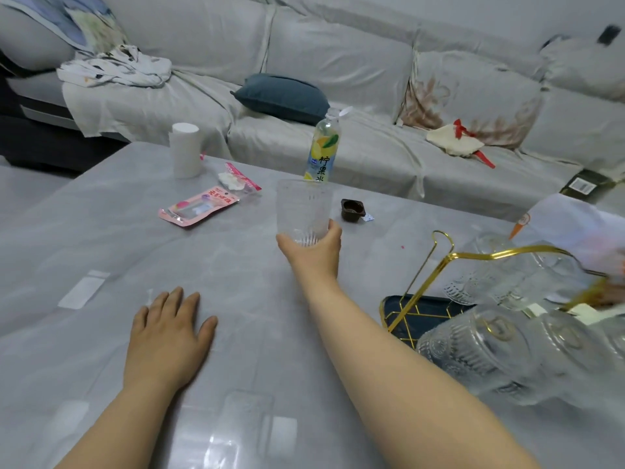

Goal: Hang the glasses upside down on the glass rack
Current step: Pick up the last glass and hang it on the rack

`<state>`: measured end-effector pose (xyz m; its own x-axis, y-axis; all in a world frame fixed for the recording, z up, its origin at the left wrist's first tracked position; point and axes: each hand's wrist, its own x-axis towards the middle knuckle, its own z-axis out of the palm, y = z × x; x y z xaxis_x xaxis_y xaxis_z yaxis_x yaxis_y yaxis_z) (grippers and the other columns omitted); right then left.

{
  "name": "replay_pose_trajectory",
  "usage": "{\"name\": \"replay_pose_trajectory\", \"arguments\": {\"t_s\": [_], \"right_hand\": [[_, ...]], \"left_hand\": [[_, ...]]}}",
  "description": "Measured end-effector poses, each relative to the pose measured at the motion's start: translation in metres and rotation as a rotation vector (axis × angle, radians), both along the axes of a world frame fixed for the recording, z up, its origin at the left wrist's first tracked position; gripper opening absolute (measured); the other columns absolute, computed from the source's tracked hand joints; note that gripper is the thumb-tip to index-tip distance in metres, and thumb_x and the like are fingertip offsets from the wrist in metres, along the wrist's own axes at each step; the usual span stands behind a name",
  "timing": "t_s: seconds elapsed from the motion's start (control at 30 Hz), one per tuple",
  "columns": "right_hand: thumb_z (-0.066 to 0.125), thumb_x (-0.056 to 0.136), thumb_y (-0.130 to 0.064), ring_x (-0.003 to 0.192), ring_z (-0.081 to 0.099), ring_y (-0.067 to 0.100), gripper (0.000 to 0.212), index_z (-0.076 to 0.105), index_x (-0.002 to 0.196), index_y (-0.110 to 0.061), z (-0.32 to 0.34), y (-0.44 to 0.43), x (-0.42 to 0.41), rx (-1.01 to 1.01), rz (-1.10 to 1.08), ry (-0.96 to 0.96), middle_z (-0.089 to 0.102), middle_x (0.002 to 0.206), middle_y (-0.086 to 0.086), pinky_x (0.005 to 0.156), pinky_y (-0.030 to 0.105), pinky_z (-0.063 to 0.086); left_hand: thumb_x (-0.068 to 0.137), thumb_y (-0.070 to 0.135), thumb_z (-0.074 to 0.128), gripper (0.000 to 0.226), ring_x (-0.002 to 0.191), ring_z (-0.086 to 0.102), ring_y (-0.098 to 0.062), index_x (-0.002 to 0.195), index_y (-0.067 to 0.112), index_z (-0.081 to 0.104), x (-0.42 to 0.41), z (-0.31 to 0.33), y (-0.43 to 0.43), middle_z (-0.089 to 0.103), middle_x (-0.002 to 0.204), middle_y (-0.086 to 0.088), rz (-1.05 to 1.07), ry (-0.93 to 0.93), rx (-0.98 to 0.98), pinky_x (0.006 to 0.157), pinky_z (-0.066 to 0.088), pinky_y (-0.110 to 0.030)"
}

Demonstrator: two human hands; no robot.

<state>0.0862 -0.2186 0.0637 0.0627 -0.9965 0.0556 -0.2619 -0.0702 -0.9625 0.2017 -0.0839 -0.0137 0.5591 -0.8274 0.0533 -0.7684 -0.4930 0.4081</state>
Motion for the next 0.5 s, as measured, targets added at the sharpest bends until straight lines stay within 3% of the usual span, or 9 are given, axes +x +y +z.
{"name": "replay_pose_trajectory", "arguments": {"t_s": [0.1, 0.2, 0.37, 0.5], "right_hand": [[0.073, 0.061, -0.025, 0.103, 0.048, 0.017, 0.066, 0.039, 0.117, -0.016, 0.042, 0.014, -0.037, -0.145, 0.086, 0.069, 0.047, 0.119, 0.003, 0.083, 0.031, 0.044], [0.072, 0.063, -0.032, 0.097, 0.039, 0.010, 0.072, 0.035, 0.122, -0.019, 0.079, 0.025, -0.075, -0.216, 0.165, 0.190, 0.038, 0.112, -0.004, 0.077, 0.024, 0.034], [0.073, 0.064, -0.034, 0.097, 0.041, 0.013, 0.070, 0.035, 0.120, -0.017, 0.127, 0.026, -0.129, -0.283, 0.166, 0.333, 0.043, 0.125, 0.004, 0.076, 0.026, 0.034], [0.075, 0.062, -0.035, 0.098, 0.043, 0.016, 0.070, 0.037, 0.119, -0.020, 0.157, 0.015, -0.173, -0.305, 0.163, 0.485, 0.041, 0.112, 0.000, 0.078, 0.028, 0.036]], "left_hand": [[0.087, 0.034, 0.045, 0.047, 0.135, 0.024, -0.029, 0.127, 0.012, 0.039, -0.003, 0.008, 0.005, 0.033, 0.145, -0.014, -0.015, 0.019, 0.003, 0.111, 0.016, -0.042], [0.085, 0.029, 0.050, 0.044, 0.131, 0.031, -0.033, 0.123, 0.007, 0.043, -0.014, 0.019, 0.007, 0.040, 0.140, -0.018, -0.021, 0.053, 0.004, 0.109, 0.021, -0.044], [0.085, 0.025, 0.052, 0.043, 0.127, 0.038, -0.029, 0.124, 0.009, 0.043, -0.075, 0.033, -0.008, 0.044, 0.137, -0.015, -0.216, 0.135, -0.094, 0.107, 0.024, -0.038], [0.087, 0.030, 0.048, 0.046, 0.131, 0.033, -0.022, 0.129, 0.016, 0.037, -0.116, 0.029, -0.018, 0.038, 0.143, -0.007, -0.364, 0.153, -0.090, 0.109, 0.022, -0.031]]}}
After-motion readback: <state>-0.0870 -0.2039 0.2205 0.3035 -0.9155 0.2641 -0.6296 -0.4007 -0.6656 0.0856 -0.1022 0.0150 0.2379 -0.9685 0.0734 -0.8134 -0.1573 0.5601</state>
